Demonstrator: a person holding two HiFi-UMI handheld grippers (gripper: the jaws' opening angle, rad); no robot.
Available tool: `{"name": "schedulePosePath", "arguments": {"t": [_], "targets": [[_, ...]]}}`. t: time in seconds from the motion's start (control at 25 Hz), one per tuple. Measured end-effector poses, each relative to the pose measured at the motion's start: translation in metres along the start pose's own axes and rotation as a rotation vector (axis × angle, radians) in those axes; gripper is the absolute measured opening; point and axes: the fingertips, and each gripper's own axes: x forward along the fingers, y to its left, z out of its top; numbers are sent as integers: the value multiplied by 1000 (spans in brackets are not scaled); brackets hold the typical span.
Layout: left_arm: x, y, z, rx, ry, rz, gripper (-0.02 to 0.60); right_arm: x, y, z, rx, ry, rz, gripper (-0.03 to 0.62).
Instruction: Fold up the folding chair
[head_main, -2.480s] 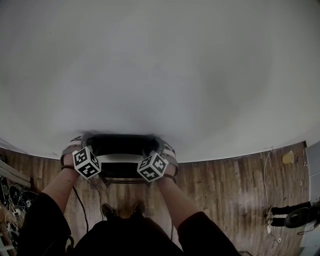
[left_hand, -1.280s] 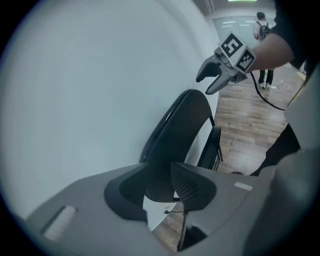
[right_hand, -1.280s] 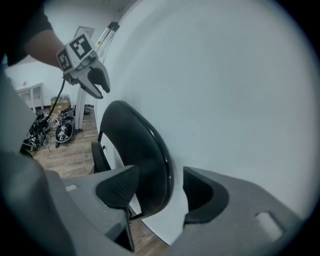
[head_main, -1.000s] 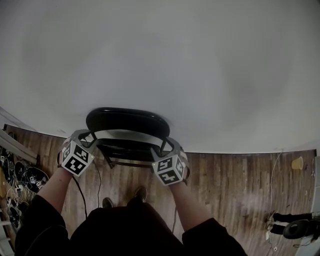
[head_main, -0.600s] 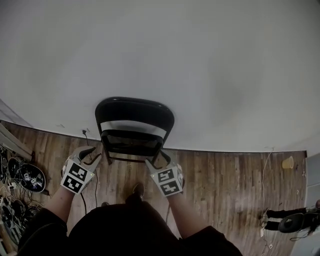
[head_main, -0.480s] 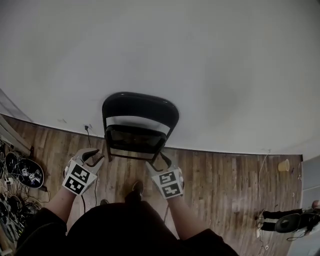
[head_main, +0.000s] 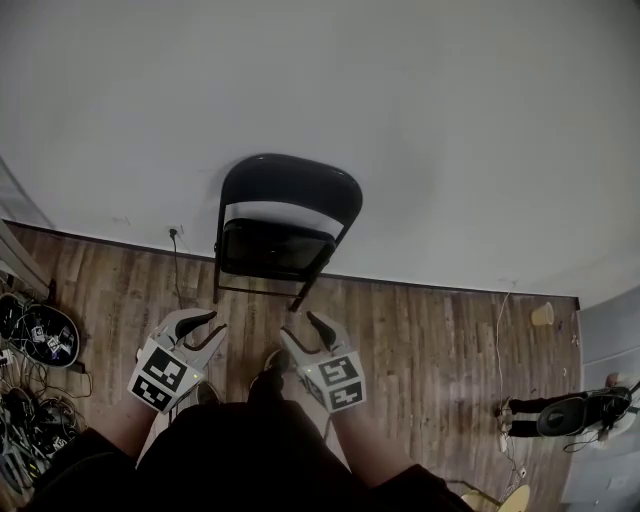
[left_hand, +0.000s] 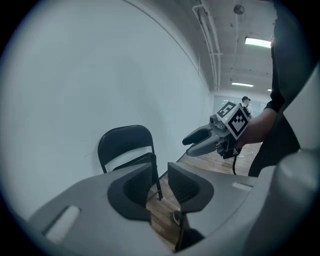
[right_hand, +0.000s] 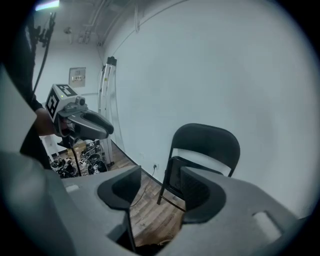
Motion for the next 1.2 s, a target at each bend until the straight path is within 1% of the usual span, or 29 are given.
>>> {"name": "schedulePosePath", "arguments": {"t": [0.16,0.32,0.52,0.72,0.88,1.0,1.04,1.2], "targets": [[-16,-25,9,-6,-50,-33,92,-18,36,20,15,-90,79,230],[-19,-43,23,-12,-87,-45,71,-35,51,37,29,-178,180,146],[-16,-76,54,-7,-123,-56,57,-72,46,47,26,-255,248,106],[-1,-111,85,29,-146,-88,41,-110,30,52,43,-330,301,25],[8,-130,104,38,-157,-110,35,-125,15,52,68,-369,316,9],[10,-141,112,38,-171,-122,15,-136,9,55,80,-401,334,3],[11,-143,115,42,-179,-119,3,-140,8,57,78,-413,339,3],[11,-141,126,56,-205,-92,2,-142,6,56,83,-464,346,3]]}}
